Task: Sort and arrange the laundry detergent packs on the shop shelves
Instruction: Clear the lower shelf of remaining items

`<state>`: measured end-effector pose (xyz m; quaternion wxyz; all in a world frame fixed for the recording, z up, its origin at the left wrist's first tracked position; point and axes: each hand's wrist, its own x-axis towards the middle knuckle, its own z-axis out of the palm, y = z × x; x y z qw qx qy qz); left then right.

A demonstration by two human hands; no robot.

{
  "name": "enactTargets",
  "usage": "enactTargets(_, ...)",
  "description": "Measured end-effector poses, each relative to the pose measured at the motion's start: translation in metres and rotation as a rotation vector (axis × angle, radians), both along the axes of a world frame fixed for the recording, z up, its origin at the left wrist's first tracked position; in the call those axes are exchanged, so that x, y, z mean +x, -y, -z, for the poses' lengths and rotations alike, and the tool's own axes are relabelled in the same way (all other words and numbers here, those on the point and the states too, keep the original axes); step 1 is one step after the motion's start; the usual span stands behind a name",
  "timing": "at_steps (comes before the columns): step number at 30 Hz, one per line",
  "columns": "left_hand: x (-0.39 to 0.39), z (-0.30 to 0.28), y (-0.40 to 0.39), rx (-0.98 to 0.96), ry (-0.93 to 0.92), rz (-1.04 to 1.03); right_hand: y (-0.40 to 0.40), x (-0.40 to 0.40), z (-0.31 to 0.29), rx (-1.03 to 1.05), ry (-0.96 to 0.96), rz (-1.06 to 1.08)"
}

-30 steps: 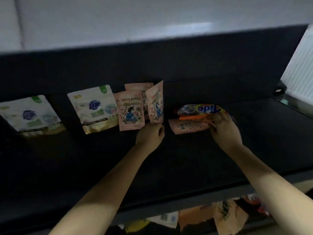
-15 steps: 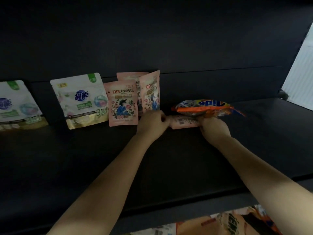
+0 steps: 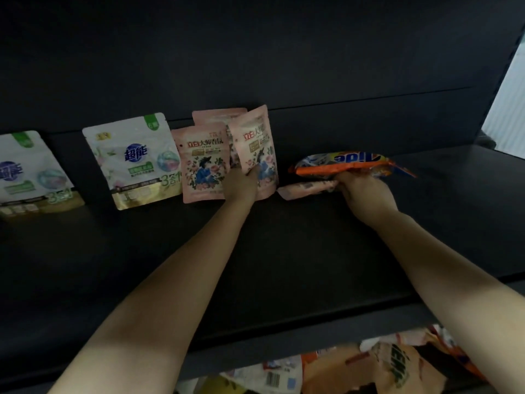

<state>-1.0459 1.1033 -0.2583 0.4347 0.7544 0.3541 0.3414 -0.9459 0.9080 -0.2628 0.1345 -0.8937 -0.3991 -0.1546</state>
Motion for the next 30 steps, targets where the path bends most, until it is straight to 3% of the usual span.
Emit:
enactTargets(5, -0.042, -0.002, 0.013, -0.087, 0.036, 0.012, 0.008, -0.025, -0.008, -0.078, -0.043, -0.036)
enactTargets(10, -0.093, -0.018, 0.034, -0.275, -0.013, 0.043, 0.046, -0.066, -0.025, -0.028, -0.072, -0.074)
enactTargets(16, -0.167, -0.06, 0.077, -0.514, -0.096, 0.089, 0.107, -0.123, -0.083, -0.125, -0.357, 0.066)
enactTargets(19, -0.201, -0.085, 0.109, -0.584, -0.193, 0.143, 0.151, -0.157, -0.114, 0.148, -0.665, 0.066)
enactTargets(22, -0.233, -0.115, 0.148, -0.7, -0.153, 0.222, 0.198, -0.196, -0.148, 0.345, -0.962, 0.057)
enactTargets(27, -0.273, -0.183, 0.209, -0.846, -0.235, 0.454, 0.277, -0.26, -0.212, 0.495, -1.248, 0.188)
enactTargets(30, -0.287, -0.237, 0.24, -0.875, -0.272, 0.599, 0.311, -0.297, -0.266, 0.685, -1.278, 0.261)
